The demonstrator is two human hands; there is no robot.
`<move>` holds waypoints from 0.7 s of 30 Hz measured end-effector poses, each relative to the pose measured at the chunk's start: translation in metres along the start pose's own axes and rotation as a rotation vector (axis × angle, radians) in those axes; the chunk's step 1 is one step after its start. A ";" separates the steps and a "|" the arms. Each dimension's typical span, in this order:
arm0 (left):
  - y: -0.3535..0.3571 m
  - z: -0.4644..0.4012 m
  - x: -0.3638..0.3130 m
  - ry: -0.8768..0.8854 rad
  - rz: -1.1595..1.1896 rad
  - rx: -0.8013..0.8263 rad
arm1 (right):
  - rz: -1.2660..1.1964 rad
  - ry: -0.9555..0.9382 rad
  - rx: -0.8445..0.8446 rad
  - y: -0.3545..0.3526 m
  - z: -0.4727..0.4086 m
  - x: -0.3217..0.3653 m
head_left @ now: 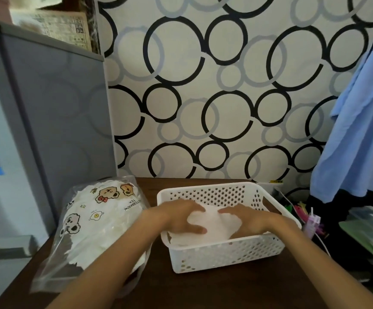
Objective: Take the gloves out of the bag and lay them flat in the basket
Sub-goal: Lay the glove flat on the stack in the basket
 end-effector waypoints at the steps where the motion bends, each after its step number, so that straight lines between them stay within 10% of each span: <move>1: -0.007 0.018 0.004 0.009 0.092 -0.097 | -0.038 -0.022 -0.072 0.001 0.005 0.003; 4: -0.027 0.083 0.031 -0.084 0.210 -0.375 | -0.171 -0.079 -0.396 0.003 0.023 0.019; 7: -0.031 0.145 0.067 -0.341 0.129 -0.221 | -0.259 -0.231 -0.628 0.010 0.046 0.071; 10: -0.025 0.170 0.085 -0.595 0.022 0.076 | -0.228 -0.368 -0.574 0.023 0.073 0.141; 16: -0.008 0.158 0.097 -0.560 -0.079 0.096 | 0.135 -0.173 -0.375 0.067 0.048 0.208; 21: -0.013 0.162 0.097 -0.490 0.315 0.047 | 0.183 -0.067 -0.369 0.078 0.031 0.206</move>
Point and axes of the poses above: each hand's wrist, its own z-axis away from the middle knuckle, its own y-axis out of the palm, x = y × z, the point moved 1 cm from there along -z, towards the middle knuckle, and after that the axes turned 2 degrees about x, right-handed, at the moved point
